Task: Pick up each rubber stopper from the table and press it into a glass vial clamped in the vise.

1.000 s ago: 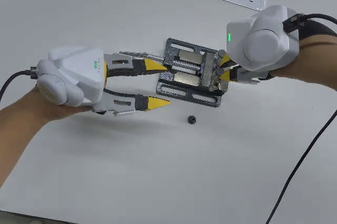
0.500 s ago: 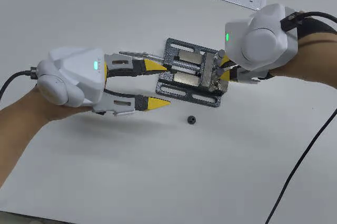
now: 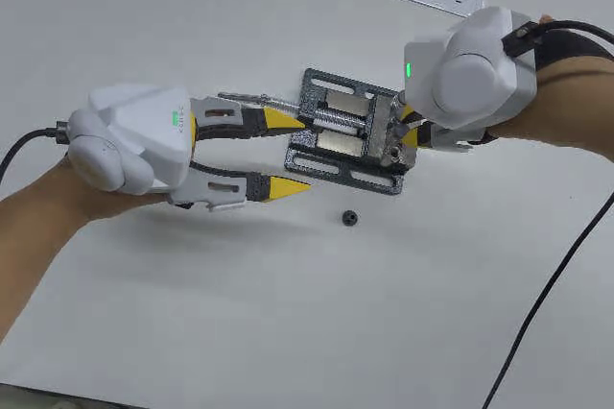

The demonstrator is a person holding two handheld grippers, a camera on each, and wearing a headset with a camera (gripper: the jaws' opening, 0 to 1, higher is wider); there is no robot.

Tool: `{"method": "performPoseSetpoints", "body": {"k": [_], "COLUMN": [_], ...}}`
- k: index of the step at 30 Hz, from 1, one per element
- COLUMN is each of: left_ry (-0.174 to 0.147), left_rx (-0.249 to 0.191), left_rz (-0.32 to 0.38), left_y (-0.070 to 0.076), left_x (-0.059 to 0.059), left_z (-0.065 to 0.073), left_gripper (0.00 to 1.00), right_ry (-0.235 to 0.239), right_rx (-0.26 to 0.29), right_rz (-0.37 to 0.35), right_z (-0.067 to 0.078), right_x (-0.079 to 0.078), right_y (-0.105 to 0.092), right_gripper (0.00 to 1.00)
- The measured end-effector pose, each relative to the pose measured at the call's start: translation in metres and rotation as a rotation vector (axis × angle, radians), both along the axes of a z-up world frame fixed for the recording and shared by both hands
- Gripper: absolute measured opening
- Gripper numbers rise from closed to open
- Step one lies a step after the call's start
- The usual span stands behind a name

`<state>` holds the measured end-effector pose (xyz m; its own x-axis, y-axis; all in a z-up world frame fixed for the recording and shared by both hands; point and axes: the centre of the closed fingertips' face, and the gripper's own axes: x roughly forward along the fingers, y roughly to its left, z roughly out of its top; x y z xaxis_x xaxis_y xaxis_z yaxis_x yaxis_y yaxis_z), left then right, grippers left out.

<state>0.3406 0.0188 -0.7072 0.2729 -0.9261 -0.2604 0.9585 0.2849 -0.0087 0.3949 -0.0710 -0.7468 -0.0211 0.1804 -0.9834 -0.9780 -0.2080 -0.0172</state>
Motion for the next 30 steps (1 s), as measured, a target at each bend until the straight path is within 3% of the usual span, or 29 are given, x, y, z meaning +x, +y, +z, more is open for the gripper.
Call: {"method": "performPoseSetpoints", "body": {"k": [18,30], "left_ry": [0.002,0.005], "left_rx": [0.002,0.004], "left_rz": [-0.002,-0.004], "left_y": [-0.0002,-0.0021], "left_x": [0.0014,0.0014], "left_z": [-0.0005,-0.0025], "left_gripper": [0.32,0.32], "right_ry": [0.012,0.013], "right_rx": [0.021,0.052], "right_rz": [-0.004,-0.007], "right_z": [0.0025,0.0041], "right_x": [0.0015,0.0026], "right_y": [0.0002,-0.0003], "right_gripper": [0.15,0.06]}}
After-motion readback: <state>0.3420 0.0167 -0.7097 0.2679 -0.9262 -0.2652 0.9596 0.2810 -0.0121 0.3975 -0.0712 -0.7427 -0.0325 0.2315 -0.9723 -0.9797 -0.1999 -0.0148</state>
